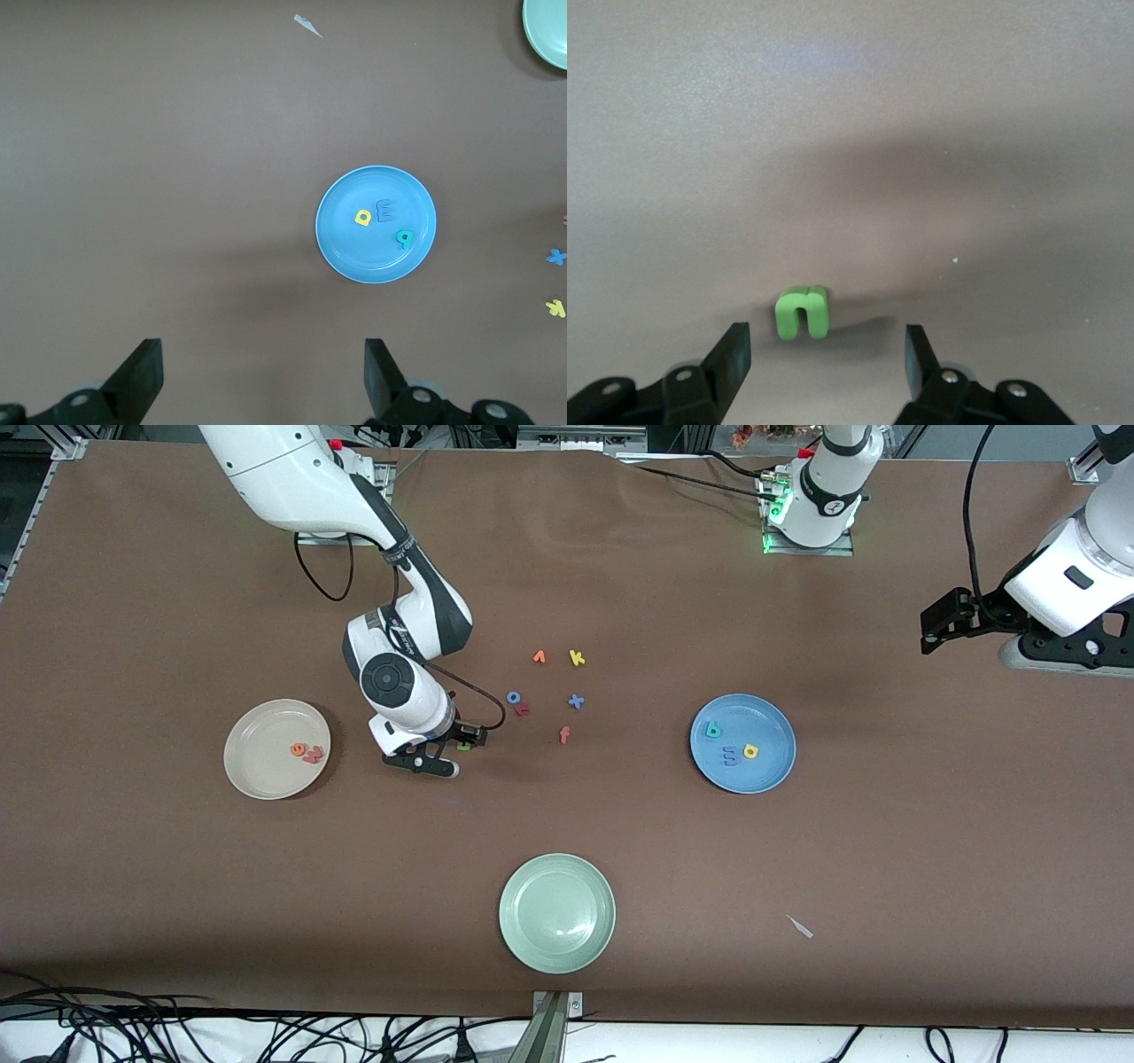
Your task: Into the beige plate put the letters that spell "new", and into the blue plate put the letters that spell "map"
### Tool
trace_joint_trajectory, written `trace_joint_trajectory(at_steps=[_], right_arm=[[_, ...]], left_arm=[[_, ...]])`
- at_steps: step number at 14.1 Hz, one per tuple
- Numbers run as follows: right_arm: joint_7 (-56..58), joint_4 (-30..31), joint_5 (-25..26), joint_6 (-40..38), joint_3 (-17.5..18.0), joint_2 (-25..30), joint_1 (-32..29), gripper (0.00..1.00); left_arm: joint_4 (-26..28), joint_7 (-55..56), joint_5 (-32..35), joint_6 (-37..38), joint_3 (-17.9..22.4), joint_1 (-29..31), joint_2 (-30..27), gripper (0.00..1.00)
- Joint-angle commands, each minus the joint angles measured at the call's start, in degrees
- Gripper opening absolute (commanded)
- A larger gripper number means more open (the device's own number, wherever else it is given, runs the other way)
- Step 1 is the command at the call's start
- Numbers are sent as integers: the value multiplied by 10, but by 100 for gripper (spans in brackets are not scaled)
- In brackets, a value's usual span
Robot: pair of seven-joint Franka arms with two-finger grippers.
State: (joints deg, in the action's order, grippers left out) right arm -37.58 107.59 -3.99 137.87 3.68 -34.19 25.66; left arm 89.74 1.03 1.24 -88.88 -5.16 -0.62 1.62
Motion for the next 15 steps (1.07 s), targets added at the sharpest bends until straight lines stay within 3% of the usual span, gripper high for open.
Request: trace_joint_trajectory(at_steps=[1, 10, 15], right_arm=[[7, -1, 5, 5, 4, -4, -4, 73], [3, 1, 3, 21, 5, -13, 3, 73], [5, 1, 3, 24, 6, -13, 3, 54]], left_arm=[[-19, -4, -4, 15, -3, 0, 8, 100], [-19, -6, -4, 16, -2, -2, 8, 100], [-20, -6, -4, 16, -2, -1, 8, 100]])
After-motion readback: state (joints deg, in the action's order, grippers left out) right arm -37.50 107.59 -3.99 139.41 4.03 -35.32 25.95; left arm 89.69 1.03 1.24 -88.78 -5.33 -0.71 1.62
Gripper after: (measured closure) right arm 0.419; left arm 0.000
